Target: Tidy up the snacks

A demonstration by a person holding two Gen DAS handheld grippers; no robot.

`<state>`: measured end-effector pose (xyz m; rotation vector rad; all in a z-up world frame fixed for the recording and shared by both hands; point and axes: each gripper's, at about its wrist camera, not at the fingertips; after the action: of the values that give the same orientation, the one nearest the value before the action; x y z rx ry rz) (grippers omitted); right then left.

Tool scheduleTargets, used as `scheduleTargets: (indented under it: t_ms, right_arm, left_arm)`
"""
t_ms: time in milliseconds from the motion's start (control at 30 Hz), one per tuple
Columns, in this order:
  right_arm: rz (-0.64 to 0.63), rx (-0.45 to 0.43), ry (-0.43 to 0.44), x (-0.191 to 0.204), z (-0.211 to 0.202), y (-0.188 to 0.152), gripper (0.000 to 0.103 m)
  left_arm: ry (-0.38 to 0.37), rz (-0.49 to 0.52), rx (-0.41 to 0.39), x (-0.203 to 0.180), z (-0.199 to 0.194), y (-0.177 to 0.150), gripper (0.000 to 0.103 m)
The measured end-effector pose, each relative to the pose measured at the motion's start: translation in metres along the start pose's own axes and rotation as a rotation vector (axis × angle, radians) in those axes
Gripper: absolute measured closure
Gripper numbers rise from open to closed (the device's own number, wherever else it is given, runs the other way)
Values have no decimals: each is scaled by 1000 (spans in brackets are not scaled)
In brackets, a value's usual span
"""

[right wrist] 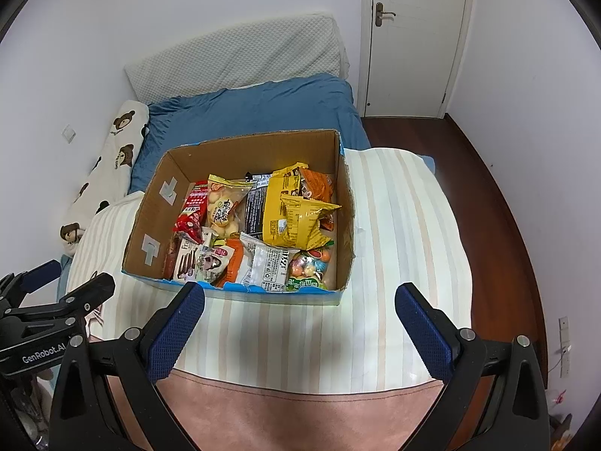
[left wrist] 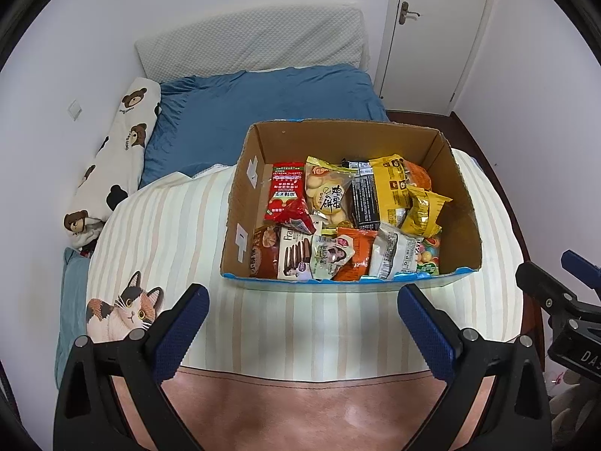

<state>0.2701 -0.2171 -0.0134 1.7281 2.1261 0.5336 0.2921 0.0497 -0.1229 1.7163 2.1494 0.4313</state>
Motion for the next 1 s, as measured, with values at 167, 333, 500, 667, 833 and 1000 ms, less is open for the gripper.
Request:
scheduleTargets:
  t_ms: [167, 333, 500, 667, 833, 1000]
  right_arm:
    - [-3, -1, 1, 0, 1, 1, 0]
    - [0, -3, 3, 1, -4, -2, 0]
    - [1, 3, 1, 4, -6, -4, 0]
    - [1, 11, 1, 5, -5, -6, 0]
    - [1, 14, 3, 6, -5, -9, 0]
    - [4, 13, 3, 7, -6, -10, 0]
  left_arm:
    - [-4, -2, -5, -2, -4, 1, 0]
    - [-8, -4, 1, -2, -5, -1, 0]
    - [-13, -3, 12, -3, -2, -4, 0]
    - [-14, -4, 21, -2, 1, -7, 0]
    - [-18, -1, 24, -3, 1, -7, 0]
    - [-23, 0, 19, -5, -1, -7, 0]
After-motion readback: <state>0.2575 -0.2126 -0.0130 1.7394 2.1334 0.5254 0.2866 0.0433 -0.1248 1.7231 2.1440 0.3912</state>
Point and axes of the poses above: each gripper's, at about its wrist camera, not at the fingertips, and z roughly the way its jaws point, x to its left, y to its top, and after that the axes turned 7 degrees about -z, right-handed
